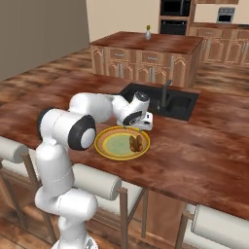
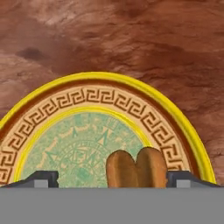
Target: Move the hot dog bun to the plate on the dining table and place the condiment next to that plate. Then navigate to the fridge and take the sausage and place it on the plate as well.
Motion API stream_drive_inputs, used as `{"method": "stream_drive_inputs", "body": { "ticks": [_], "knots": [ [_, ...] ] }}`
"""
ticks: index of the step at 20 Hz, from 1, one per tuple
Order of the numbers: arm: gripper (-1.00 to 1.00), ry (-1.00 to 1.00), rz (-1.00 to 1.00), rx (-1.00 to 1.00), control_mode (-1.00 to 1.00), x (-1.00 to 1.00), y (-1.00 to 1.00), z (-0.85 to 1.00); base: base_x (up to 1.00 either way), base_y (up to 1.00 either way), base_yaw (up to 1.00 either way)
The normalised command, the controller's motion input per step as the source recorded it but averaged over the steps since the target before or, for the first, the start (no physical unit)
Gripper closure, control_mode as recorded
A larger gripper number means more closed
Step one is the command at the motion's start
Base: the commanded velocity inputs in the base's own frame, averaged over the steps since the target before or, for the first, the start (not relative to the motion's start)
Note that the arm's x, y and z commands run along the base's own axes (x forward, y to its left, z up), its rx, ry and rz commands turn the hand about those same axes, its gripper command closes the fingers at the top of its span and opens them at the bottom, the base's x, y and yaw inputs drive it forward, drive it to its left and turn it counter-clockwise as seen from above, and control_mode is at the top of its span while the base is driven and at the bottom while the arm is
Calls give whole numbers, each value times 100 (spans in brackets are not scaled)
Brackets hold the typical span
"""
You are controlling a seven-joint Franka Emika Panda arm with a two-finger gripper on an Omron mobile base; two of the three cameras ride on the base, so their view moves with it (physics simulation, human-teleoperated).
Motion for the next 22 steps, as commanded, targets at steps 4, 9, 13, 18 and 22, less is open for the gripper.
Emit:
{"method": "stream_drive_inputs", "body": {
  "ticks": [4,9,13,18,22],
  "knots": [
    [-100,2,0,-5,-100,-44,46,100,0,0,0],
    [-100,11,0,0,-100,-86,37,100,0,0,0],
    [-100,23,0,0,-100,-89,27,100,0,0,0],
    [-100,19,0,0,-100,-92,14,76,0,0,0],
    [-100,13,0,0,-100,-86,14,36,0,0,0]
  ]
}}
